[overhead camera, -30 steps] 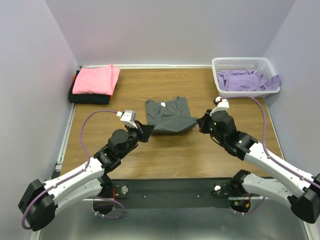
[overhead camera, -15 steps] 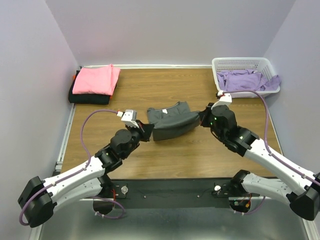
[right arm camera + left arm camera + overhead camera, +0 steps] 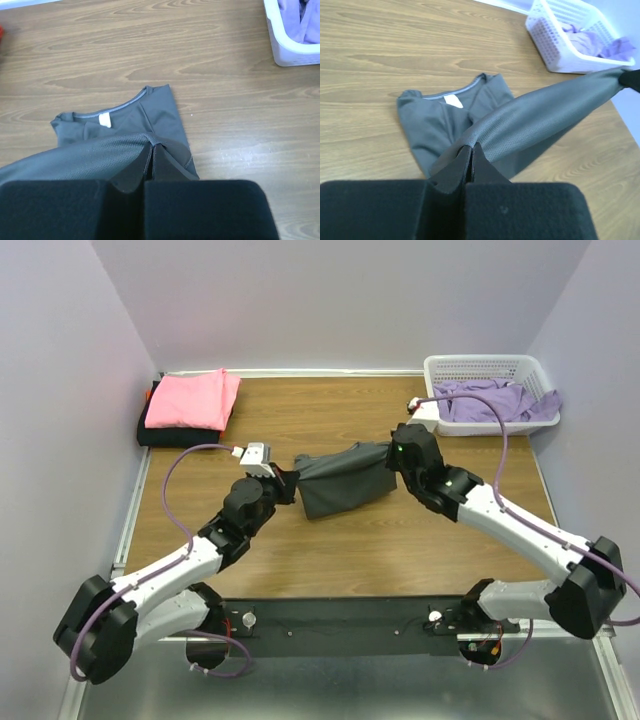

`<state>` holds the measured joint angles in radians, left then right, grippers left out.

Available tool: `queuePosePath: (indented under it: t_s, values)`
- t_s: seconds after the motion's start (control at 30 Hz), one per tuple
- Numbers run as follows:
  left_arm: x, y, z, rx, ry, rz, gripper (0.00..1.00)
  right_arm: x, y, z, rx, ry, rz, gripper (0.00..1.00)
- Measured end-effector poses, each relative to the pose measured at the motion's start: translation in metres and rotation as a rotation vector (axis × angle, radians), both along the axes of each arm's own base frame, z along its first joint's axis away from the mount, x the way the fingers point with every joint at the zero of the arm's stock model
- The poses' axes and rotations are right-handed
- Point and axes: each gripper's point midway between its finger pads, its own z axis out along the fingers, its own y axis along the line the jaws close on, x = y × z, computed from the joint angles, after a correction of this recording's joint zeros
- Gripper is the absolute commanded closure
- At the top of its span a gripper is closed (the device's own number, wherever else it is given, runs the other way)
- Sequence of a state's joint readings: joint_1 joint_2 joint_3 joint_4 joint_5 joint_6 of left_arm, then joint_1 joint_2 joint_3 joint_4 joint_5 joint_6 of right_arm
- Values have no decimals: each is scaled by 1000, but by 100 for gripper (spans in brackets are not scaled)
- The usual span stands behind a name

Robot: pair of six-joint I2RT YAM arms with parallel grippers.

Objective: Fold and stack the t-shirts
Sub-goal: Fold the tshirt

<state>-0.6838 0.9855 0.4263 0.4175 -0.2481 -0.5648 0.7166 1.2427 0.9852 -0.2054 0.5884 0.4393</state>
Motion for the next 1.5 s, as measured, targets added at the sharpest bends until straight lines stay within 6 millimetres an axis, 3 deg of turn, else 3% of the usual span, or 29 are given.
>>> queuePosePath:
  t_s: [0.27,0.47,0.53,0.57,0.63,0.67,0.7,0.73,0.77,0.93,1.1,1.17,1.3,1.5]
  values:
    - [30,7,-21,38,34,-5,100,48,1,-12,-31,26,-39,99]
    - [81,8,-24,54,44,-3,100,104,-2,-38,-33,78,-55,99]
    - [102,7,-24,54,47,-8,89,124,-3,-48,-34,98,-56,71]
    - [116,8,-26,54,51,-4,63,142,-2,-52,-36,103,-52,51]
    - [135,11,-30,57,60,11,41,165,1,-56,-25,99,-47,10]
    - [149,19,-36,56,76,39,20,183,2,-61,-26,101,-30,2]
    - [154,24,-40,62,84,52,8,195,6,-63,-26,97,-11,0]
    - [158,30,-44,59,96,69,2,200,5,-66,-34,100,-3,0]
    - [159,35,-47,64,104,85,2,205,5,-68,-34,104,17,0]
    - [149,47,-50,74,111,122,2,198,13,-59,-24,98,90,0]
    - [125,52,-53,64,104,116,2,158,13,-54,9,95,171,2]
    - [116,52,-63,58,119,99,2,146,17,-54,26,89,201,3]
    - [102,47,-79,41,155,57,2,125,27,-68,37,103,257,4]
    - [97,30,-95,-9,179,-17,2,94,64,-92,42,149,377,4]
